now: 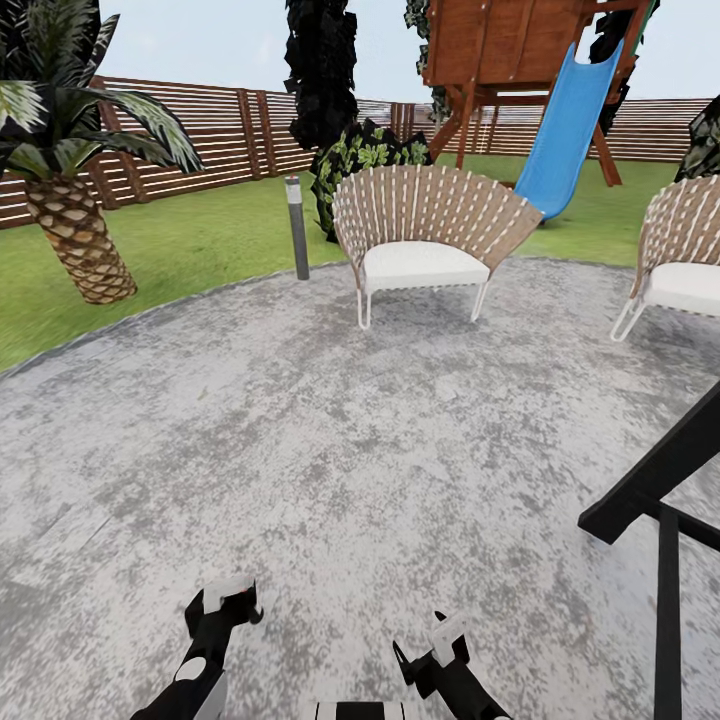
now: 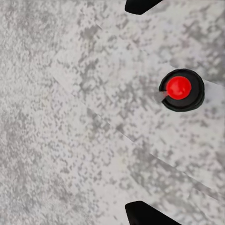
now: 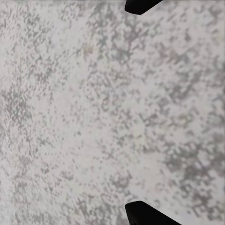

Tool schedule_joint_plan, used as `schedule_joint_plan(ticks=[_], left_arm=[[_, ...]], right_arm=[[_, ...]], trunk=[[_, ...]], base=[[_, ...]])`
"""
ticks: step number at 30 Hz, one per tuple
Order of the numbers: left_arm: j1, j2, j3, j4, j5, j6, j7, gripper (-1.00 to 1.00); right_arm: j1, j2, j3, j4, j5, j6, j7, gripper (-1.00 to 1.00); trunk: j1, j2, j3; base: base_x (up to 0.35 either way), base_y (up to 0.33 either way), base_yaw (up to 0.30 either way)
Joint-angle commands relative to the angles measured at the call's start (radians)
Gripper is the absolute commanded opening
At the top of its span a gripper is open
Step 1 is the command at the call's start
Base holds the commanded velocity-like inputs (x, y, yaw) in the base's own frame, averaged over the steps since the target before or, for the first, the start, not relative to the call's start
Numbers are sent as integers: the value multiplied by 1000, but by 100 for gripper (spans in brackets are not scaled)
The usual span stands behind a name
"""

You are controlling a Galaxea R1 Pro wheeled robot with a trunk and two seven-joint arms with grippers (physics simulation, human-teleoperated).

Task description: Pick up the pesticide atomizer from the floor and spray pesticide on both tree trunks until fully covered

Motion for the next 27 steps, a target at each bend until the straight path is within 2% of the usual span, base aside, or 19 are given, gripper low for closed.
schedule_joint_plan(ticks=[1, 6, 12, 20, 27], left_arm=[[0, 0, 1, 1, 1, -3, 2, 100], [0, -1, -1, 1, 0, -5, 2, 100], [3, -1, -2, 36, 0, -103, 2, 100], [1, 0, -2, 42, 1, -113, 2, 100], [1, -2, -7, 43, 1, -114, 2, 100]], right_arm=[[0, 1, -3, 0, 3, -3, 5, 100], [0, 1, -3, 0, 3, -3, 5, 100], [0, 1, -4, -1, 3, -3, 5, 100], [0, 1, -5, -4, 3, -3, 5, 100], [0, 1, -5, -6, 3, -3, 5, 100]], trunk=[[0, 0, -1], [0, 0, -1], [0, 0, -1], [0, 0, -4], [3, -2, -41]], base=[[27, 0, 0], [6, 0, 0], [0, 0, 0], [0, 0, 0], [0, 0, 0]])
